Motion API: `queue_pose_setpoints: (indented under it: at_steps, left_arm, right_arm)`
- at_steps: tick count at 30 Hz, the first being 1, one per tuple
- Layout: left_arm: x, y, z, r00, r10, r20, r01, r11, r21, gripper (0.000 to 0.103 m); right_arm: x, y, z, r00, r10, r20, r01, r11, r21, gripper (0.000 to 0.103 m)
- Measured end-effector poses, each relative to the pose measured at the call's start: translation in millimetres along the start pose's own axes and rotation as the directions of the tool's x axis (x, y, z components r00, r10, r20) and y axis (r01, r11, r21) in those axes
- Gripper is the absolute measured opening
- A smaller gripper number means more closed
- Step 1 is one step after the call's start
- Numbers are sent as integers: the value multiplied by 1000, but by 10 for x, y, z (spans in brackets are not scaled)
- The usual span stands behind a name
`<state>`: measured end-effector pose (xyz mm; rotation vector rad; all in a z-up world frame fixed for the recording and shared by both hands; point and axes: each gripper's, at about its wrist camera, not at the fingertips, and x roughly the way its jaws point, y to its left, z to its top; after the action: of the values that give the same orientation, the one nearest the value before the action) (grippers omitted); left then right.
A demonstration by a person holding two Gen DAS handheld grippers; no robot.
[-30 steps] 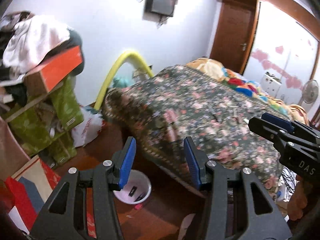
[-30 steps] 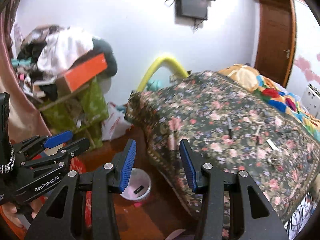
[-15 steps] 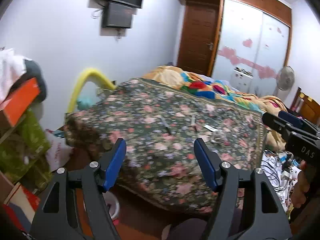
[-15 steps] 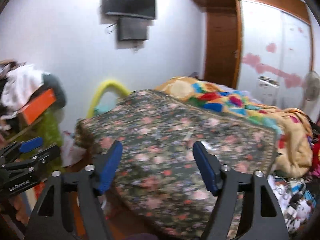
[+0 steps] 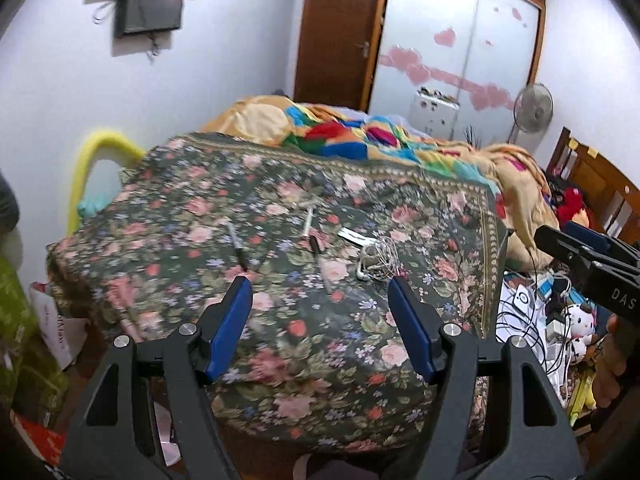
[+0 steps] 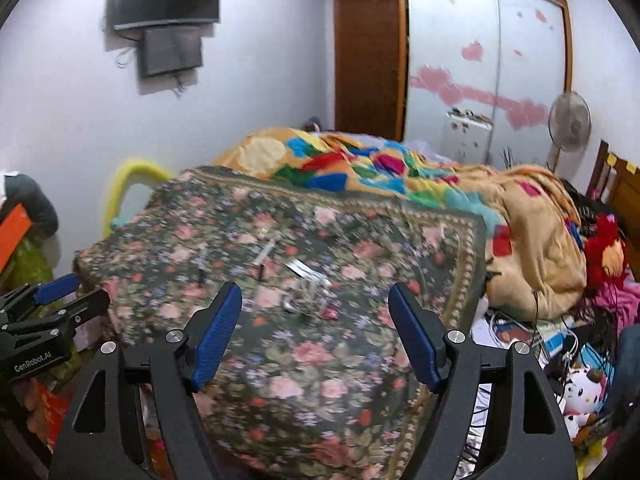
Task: Collect trash
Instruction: 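Move both open grippers back over the bed items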
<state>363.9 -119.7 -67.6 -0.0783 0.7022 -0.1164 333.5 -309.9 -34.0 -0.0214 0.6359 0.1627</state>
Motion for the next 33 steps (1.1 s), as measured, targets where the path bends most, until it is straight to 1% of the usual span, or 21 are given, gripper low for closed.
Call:
queue_pose_setpoints:
  at_steps: [5,6,9,13,18,21,23,24,25,26,27,29,30,31,32,33]
  left_arm:
    - [580,-125,26,997,-22,-74,23,1000,20,69]
    - [717,-146,16,995,-28,-91,31,999,24,69]
    - [1030,-181,-27,992,-16,-124,21,999,42,69]
    - [1387,-168,-109,985,-19,-172,26,999,39,69]
    - [1829,-110,-241,968,-25,-249,33,999,27,69]
    - [1997,-96,-288,962,-30,-272,37,999,20,69]
    - [2082,-96,-313,959,-31,-282,38,999,18,69]
    - [2119,-94,-331,958,-38,-284,44,999,15,69]
    - [2139,-92,-343,958,-41,-285,47,999,13,69]
    - [2164,-91,-357,957,-42,-286,48,999,14,69]
    - [2192,-97,-373,956,-42,-290,49,999,18,69]
    - [2237,-106,-387,954,-43,-297,52,998,24,69]
    - [2251,-106,-392,953,-43,-299,53,998,24,69]
    - [2265,-107,-395,953,-43,-301,53,998,24,69]
    - [2278,-107,-391,952,-43,-303,52,998,23,69]
    - [2282,-108,-389,952,-45,-302,54,998,21,69]
  right_arm:
    - [419,-287,-70,997,2,-79,1,999,34,73]
    - [536,-331,-89,995,12,-101,-7,999,42,73]
    - [803,-400,-124,987,49,-151,-40,997,63,73]
    - [1237,-425,-203,972,90,-218,-75,994,77,73]
    - [1762,-425,-322,948,126,-294,-96,989,112,73]
    - [2029,-461,-400,938,103,-331,-69,991,113,73]
    - [2202,-511,-479,930,59,-364,-23,994,104,73]
    - [2274,-537,-512,925,43,-376,-7,995,98,71]
    - [2330,-554,-532,923,37,-383,0,995,97,65]
    - [2384,-572,-550,920,37,-390,1,995,99,62]
    - [2438,-588,-568,916,43,-399,-2,995,104,57]
    - [2542,-595,-585,912,62,-405,-17,993,113,53]
    - [2581,-571,-588,911,60,-408,-19,994,103,46]
    - [2622,-539,-591,907,64,-415,-30,996,86,43]
    - [2655,-500,-602,904,70,-421,-44,997,71,42]
    - [2659,-475,-605,910,57,-410,-39,998,52,41]
